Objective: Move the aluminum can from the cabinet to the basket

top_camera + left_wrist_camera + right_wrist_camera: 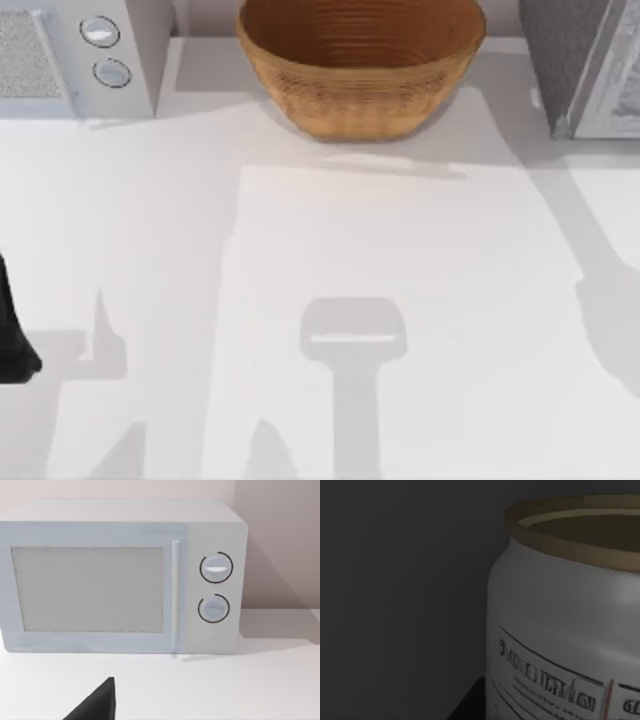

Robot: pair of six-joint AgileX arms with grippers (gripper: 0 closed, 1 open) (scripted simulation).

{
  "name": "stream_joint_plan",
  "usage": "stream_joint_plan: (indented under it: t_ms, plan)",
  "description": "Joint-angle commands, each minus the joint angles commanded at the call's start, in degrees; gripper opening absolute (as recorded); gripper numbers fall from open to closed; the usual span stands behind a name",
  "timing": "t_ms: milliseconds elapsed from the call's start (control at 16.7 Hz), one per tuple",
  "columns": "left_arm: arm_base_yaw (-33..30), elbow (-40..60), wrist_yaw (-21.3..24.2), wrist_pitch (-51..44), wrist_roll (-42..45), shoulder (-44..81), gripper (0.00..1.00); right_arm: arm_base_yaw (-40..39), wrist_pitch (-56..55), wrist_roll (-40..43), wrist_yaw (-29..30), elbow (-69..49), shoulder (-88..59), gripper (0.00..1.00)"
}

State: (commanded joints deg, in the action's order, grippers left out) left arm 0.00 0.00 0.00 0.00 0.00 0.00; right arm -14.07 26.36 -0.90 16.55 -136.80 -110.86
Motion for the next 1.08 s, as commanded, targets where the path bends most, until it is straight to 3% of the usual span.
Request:
stream_joint_plan:
  t_ms: [600, 780, 1080]
  plan:
    - [0.00, 0.00, 0.00, 0.00, 0.00, 0.00, 1.00, -10.87, 11.51, -0.03, 8.48, 10.06, 24.42, 0.00]
    - [0.00, 0.00, 0.00, 0.00, 0.00, 0.00, 1.00, -12.11, 13.68, 0.03, 10.99, 12.13, 26.35, 0.00]
    - [0.00, 0.00, 0.00, 0.00, 0.00, 0.00, 1.00, -11.69, 13.43, -0.09, 10.48, 12.85, 26.64, 0.00]
